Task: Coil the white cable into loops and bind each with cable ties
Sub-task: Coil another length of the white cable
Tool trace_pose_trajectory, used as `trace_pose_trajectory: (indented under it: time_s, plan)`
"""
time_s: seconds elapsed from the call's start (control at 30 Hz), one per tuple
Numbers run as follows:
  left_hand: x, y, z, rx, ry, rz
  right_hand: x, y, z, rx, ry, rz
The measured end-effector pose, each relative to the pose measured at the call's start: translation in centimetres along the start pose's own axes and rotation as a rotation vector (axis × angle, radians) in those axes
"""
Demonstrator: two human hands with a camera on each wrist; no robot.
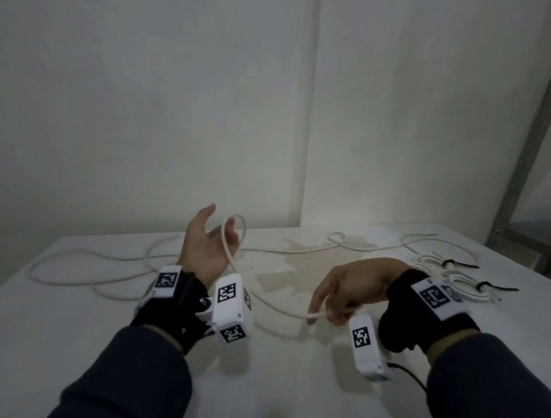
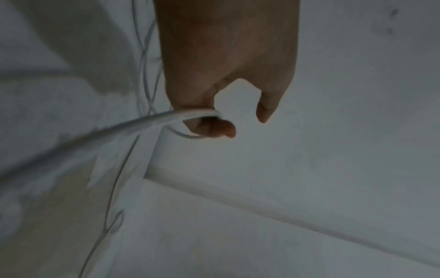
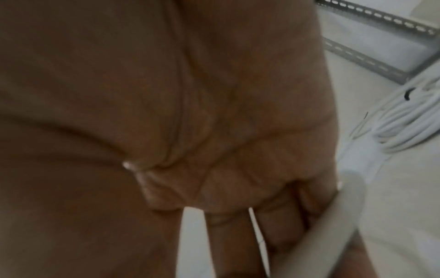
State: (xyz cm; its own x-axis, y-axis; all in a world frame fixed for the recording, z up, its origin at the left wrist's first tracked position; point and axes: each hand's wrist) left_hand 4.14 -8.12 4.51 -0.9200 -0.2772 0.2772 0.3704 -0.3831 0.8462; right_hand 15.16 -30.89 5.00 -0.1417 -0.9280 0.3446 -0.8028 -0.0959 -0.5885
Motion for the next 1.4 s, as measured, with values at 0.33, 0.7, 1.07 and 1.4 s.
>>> trace_pose_trajectory:
  time_s: [0.33,0.7,1.07,1.4]
  plan:
    - [7.1,0.7,4.6,-1.081,0.299,-0.004,-4.7,3.8,-3.2,0.485,0.163,0.482]
    - [7.6,1.2,7.3,-0.792,0.507,-0.234,-7.9,4.9,-2.9,0.116,0.025,0.874]
    - [0.7,-11.0,5.7,-0.133,0.14,0.526,-9.7,4.8,-0.6,-0.139,0.021,1.163]
    - [0.7,-12.7,6.3,-0.562,0.096,0.44,-14.5,4.9,3.0,-0.712,-0.001,1.333]
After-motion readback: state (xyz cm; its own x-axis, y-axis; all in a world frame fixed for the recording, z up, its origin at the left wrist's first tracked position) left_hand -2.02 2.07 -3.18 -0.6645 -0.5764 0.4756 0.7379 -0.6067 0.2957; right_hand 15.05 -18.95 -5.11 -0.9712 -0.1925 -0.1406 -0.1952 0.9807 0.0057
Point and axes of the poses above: each hand's wrist, its own x-axis away from the middle knuckle, its own y-axis out of the palm, z = x × y, and after that the axes turned 14 degrees about -y, right-handed
